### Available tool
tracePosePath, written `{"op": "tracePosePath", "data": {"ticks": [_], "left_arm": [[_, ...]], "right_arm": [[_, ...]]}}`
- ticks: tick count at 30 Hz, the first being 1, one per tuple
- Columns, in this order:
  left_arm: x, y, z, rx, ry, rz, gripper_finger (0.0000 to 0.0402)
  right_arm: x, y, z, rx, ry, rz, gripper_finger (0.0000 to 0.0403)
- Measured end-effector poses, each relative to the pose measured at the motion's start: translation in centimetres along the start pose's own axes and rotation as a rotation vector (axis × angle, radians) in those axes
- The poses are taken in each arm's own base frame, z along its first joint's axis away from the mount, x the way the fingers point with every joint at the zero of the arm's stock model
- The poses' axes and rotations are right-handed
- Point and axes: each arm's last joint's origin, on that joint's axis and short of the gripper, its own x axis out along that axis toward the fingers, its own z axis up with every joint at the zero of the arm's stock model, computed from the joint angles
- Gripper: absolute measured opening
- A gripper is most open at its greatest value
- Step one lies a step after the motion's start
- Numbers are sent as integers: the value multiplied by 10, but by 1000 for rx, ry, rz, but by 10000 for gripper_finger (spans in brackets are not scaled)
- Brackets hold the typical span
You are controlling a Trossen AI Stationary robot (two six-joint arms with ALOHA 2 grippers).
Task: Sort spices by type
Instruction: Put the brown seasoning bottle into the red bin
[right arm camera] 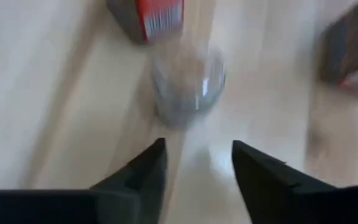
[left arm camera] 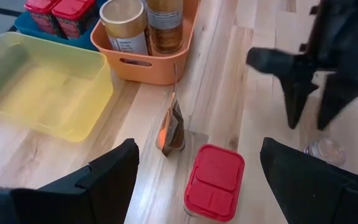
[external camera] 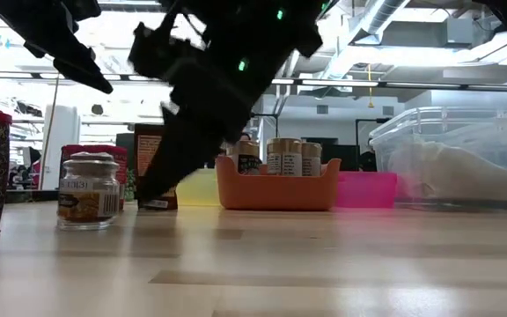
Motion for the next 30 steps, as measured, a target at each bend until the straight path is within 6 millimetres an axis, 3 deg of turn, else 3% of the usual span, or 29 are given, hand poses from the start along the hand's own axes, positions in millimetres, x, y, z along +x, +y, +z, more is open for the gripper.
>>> {"op": "tracePosePath", "data": {"ticks": [7,10,12,18,24,30], "left_arm": [[0,0,0,-4,0,0,322],[1,0,0,-4,1,0,322],[1,-1,0,-2,5,1,322],[2,-1,0,-5,9,3,322],[3,-1,0,-7,11,3,322],[3,-1,0,-6,11,3,322]], "right_arm": [[-24,2,22,-21,-95,3,305],[-27,5,31,-53,-177,1,333],[-17,5,30,-75,-200,-2,344],[2,2,29,-90,-266,-17,345],[28,-1,14,-84,-237,-22,334],[35,-2,10,-83,-223,-19,309]]}}
